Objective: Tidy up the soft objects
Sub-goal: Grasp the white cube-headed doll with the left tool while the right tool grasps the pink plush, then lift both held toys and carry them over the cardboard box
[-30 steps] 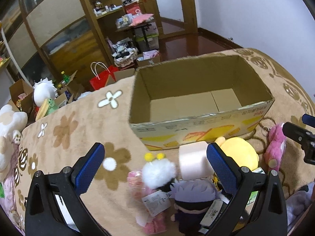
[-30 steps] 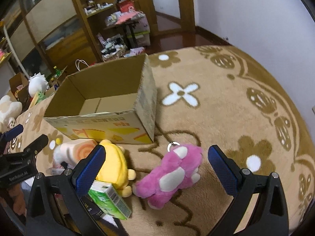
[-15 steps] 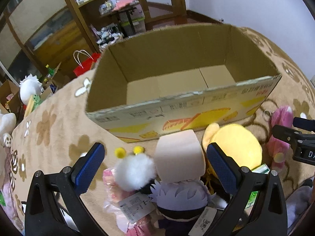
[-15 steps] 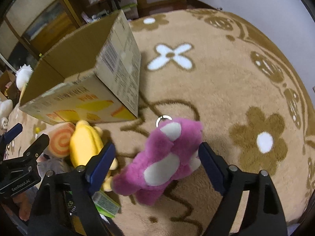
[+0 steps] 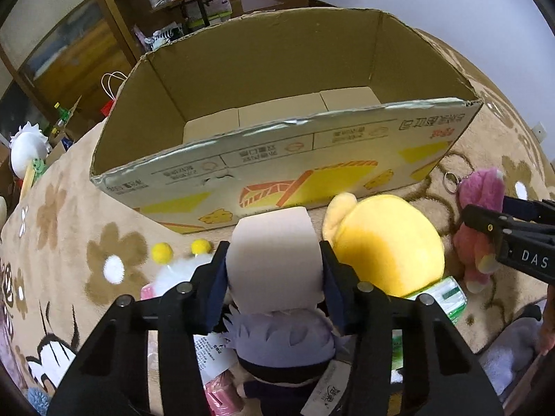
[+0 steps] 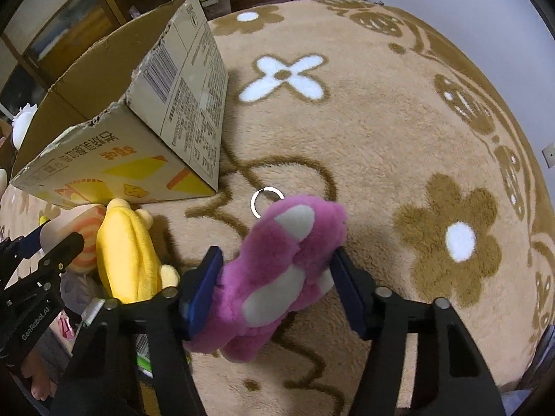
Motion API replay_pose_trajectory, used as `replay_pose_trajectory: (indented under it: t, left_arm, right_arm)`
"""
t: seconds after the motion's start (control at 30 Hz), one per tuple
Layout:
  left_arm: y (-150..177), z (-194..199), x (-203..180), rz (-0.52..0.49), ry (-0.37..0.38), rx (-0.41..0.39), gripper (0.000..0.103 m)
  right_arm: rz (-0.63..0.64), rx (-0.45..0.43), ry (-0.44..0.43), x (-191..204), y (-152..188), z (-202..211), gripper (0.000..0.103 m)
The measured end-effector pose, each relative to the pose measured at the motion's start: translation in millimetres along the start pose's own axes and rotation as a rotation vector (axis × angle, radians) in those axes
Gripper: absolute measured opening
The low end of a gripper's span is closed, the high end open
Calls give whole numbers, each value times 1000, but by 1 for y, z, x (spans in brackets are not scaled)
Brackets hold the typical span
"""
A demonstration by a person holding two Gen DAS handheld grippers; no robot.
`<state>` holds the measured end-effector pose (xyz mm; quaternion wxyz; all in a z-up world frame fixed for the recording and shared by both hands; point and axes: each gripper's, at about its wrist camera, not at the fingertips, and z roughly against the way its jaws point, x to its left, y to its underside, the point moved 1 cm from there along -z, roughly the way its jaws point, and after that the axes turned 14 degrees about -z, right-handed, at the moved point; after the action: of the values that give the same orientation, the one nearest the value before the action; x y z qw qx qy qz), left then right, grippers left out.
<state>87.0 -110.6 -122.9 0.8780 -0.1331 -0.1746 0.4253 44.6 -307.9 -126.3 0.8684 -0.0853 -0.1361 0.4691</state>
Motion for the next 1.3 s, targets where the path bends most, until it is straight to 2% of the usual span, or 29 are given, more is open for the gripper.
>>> replay_pose_trajectory:
  t: [0.3, 0.37, 0.4, 0.5, 0.6, 0.8, 0.97, 1.1, 1.3]
  left_arm:
    - [3, 6, 3, 3, -18, -15, 42]
    - [5, 9, 3, 0, -21, -23, 41]
    - [6, 11, 2, 1, -24, -29, 40]
    - [9, 15, 3, 4, -30, -37, 39]
    - [10, 21, 5, 18, -41, -49, 38]
    - [14, 38, 13, 34, -77, -90, 38]
    - [17, 57, 20, 36, -103, -138, 38]
    - [22, 79, 22, 35, -142, -195, 37]
    - [28, 124, 23, 29, -229, -312, 37]
  right_arm:
    - [-10, -41, -52, -3, -2, 11, 51]
    - [4, -49, -84, 1, -2, 14, 43]
    - [12, -52, -95, 4, -2, 15, 36]
    - [63, -81, -88, 13, 3, 20, 33]
    - [81, -100, -127, 19, 5, 27, 33]
    - [112, -197, -173, 26, 13, 58, 32]
    - [161, -333, -209, 35, 26, 99, 32]
    - [200, -427, -255, 44, 37, 127, 32]
    - [211, -507, -311, 50, 42, 153, 32]
